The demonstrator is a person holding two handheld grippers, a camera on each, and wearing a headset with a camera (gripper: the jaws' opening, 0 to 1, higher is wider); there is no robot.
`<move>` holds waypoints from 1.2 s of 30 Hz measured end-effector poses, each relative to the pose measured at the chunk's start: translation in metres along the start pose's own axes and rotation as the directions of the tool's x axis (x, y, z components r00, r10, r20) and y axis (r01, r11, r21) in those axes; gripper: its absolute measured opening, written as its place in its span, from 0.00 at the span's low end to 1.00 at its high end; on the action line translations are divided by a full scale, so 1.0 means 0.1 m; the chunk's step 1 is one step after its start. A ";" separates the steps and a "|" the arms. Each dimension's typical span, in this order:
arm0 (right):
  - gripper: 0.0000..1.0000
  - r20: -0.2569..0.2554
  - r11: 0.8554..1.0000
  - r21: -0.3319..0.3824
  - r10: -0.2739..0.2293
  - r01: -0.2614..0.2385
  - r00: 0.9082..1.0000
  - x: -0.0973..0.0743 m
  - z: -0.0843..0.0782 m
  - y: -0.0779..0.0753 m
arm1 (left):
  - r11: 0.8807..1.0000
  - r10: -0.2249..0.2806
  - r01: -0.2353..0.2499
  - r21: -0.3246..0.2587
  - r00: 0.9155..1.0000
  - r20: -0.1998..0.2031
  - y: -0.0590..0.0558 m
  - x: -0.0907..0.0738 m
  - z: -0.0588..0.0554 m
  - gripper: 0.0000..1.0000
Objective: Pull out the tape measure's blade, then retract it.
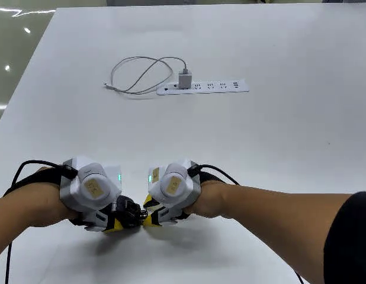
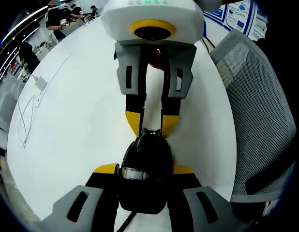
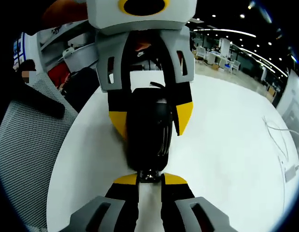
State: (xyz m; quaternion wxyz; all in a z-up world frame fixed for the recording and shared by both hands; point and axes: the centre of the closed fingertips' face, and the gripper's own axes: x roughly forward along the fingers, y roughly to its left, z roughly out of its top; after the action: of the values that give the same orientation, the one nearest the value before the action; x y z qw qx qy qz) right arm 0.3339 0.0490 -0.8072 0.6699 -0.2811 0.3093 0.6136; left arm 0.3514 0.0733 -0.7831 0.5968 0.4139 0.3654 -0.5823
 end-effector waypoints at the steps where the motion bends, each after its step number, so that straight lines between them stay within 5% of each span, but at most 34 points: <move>1: 0.12 0.002 1.000 0.002 0.000 0.000 1.000 0.00 0.01 0.01 | 1.000 0.000 0.000 -0.001 1.000 0.001 0.00 0.00 0.00 0.34; 15: 0.11 0.008 0.998 0.057 -0.009 0.008 1.000 0.01 0.02 -0.02 | 1.000 0.001 -0.001 -0.002 1.000 0.005 0.00 0.00 0.00 0.34; 20: 0.10 0.008 1.000 -0.004 -0.030 0.030 1.000 0.00 0.01 -0.03 | 1.000 0.001 -0.001 -0.021 1.000 0.027 0.02 -0.01 0.00 0.34; 36: 0.09 0.044 0.995 0.097 -0.031 0.026 0.999 -0.11 -0.09 -0.03 | 1.000 0.002 -0.002 -0.002 0.999 0.043 0.01 -0.02 0.01 0.34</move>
State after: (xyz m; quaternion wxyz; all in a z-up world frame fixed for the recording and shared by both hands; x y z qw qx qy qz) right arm 0.3355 0.0350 -0.8052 0.6982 -0.2389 0.3191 0.5946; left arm 0.3519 0.0729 -0.7808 0.6056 0.4011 0.3528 -0.5898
